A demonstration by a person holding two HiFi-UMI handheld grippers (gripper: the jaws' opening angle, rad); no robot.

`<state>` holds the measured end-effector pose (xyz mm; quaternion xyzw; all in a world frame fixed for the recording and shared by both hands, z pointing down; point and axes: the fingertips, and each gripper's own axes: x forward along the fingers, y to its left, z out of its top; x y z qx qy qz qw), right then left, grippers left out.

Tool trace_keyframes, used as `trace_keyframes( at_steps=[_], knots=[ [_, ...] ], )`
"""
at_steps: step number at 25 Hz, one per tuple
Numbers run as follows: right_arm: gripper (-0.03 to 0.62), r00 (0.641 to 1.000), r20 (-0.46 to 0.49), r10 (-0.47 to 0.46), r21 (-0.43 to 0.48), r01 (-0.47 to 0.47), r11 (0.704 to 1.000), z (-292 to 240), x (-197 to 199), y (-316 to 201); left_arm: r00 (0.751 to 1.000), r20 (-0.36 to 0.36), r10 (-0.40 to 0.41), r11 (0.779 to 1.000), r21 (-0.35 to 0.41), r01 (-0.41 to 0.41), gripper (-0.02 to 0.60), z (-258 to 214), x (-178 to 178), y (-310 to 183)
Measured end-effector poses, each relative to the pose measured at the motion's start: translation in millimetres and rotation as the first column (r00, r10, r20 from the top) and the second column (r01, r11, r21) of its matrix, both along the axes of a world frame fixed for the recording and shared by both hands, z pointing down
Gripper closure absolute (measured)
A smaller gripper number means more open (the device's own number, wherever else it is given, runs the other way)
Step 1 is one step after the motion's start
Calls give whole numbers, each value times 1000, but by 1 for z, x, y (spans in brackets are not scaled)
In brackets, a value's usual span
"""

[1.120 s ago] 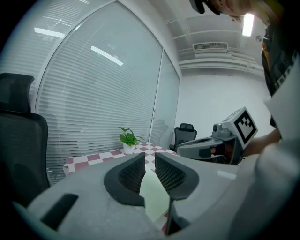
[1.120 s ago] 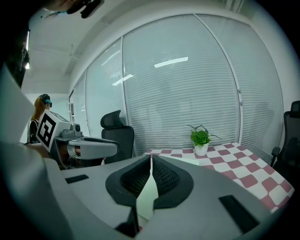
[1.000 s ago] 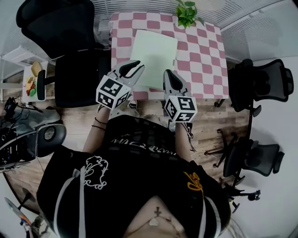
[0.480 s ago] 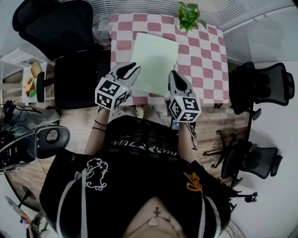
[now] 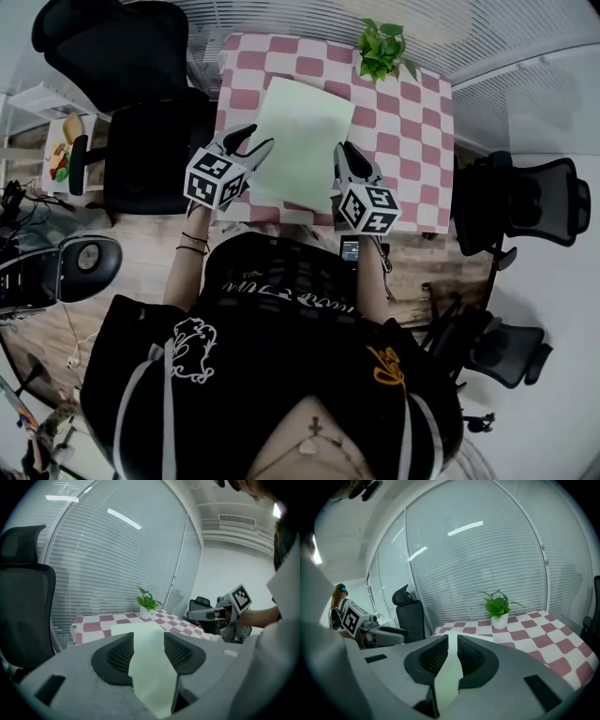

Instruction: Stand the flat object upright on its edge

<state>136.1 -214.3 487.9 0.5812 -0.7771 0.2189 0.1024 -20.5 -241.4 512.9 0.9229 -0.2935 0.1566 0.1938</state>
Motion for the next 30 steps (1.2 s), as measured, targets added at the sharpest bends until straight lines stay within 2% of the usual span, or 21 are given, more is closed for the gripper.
trace_keyframes(
  at_steps=[3, 4, 5, 6, 10, 13, 17, 21, 25, 27, 30],
  knots=[
    [569, 996, 91, 14, -47, -10, 999, 18, 17, -9, 998, 42, 41, 997, -74, -38, 321, 24, 0, -11],
    [529, 992, 122, 10, -66, -2, 998, 24, 21, -11, 997, 48, 55, 993, -109, -49, 303, 32, 0, -13],
    [434, 989, 149, 2, -87, 12, 996, 32, 24, -13, 997, 50, 67, 988, -146, -59, 283, 40, 0, -15],
    [391, 986, 168, -7, -110, 26, 994, 40, 26, -15, 996, 50, 77, 981, -180, -66, 266, 47, -2, -17],
    [356, 981, 194, -28, -214, 70, 974, 76, 35, -20, 992, 61, 111, 956, -280, -90, 221, 76, -4, -23],
    [339, 961, 277, -18, -296, 103, 950, 104, 33, -20, 988, 71, 140, 934, -341, -108, 202, 95, -3, -26],
    [329, 926, 373, 57, -383, 98, 919, 130, 35, -19, 990, 50, 133, 907, -410, -101, 195, 112, 3, -35],
    [328, 921, 381, 78, -409, 93, 908, 141, 34, -19, 992, 22, 120, 869, -485, -94, 195, 128, 7, -34],
    [329, 937, 339, 89, -448, 77, 891, 156, 34, -18, 994, -12, 110, 840, -533, -100, 195, 136, 11, -30],
    [329, 936, 336, 101, -455, 68, 888, 162, 34, -17, 995, -30, 97, 833, -545, -98, 196, 138, 13, -30],
    [329, 932, 346, 110, -458, 66, 887, 162, 35, -19, 995, -36, 89, 839, -536, -94, 196, 138, 14, -31]
  ],
)
